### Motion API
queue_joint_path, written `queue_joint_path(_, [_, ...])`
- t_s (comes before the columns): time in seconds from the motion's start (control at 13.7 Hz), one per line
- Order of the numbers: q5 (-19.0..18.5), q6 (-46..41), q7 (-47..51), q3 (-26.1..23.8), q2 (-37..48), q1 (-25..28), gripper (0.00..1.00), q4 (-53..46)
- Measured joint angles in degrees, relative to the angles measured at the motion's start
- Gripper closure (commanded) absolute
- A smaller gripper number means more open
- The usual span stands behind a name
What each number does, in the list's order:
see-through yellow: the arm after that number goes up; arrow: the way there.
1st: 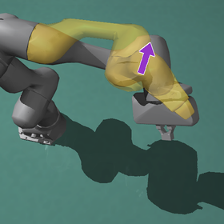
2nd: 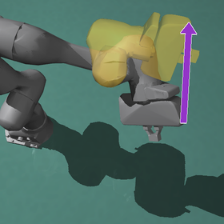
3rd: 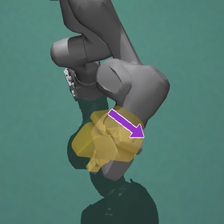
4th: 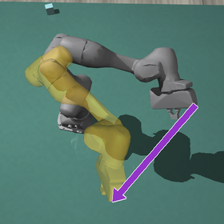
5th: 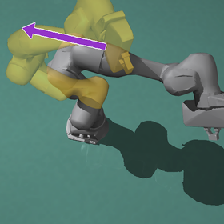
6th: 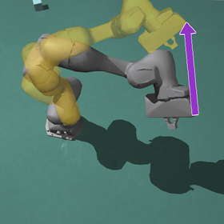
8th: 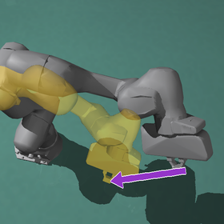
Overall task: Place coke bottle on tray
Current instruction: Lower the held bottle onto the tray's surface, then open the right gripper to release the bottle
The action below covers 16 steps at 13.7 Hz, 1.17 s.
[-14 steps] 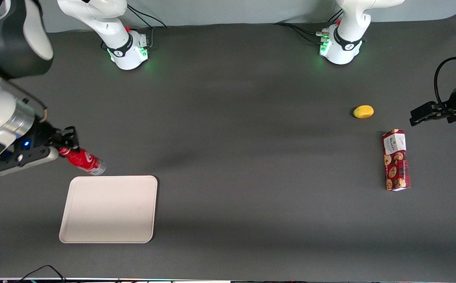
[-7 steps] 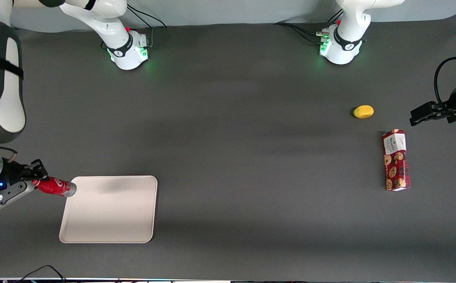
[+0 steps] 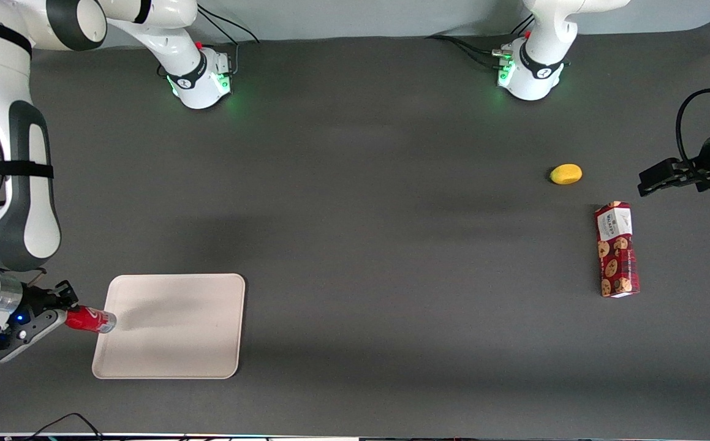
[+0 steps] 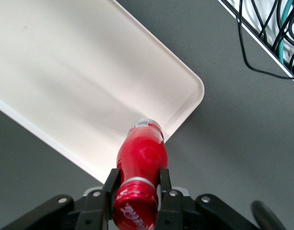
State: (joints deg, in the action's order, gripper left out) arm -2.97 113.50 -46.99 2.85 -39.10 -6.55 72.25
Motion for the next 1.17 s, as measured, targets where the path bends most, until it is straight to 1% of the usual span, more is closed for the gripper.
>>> queue_joint_path(0.29, [3.79, 2.21, -0.98, 1.11, -1.89, -0.14, 1.0, 0.56])
queue_joint_path(0.58, [4.31, 3.57, -1.09, 1.23, -3.25, -0.14, 1.0, 0.63])
queue_joint_path(0.66, [4.34, 3.76, -1.09, 1.24, -3.58, -0.14, 0.98, 0.66])
queue_joint_path(0.73, [4.37, 3.92, -1.09, 1.25, -3.76, -0.14, 0.58, 0.67])
queue_joint_path(0.8, [4.47, 3.99, -1.09, 1.25, -3.75, -0.14, 0.01, 0.64])
queue_joint_path(1.17, [4.74, 4.42, 0.51, 1.3, -3.2, 0.06, 0.0, 0.36])
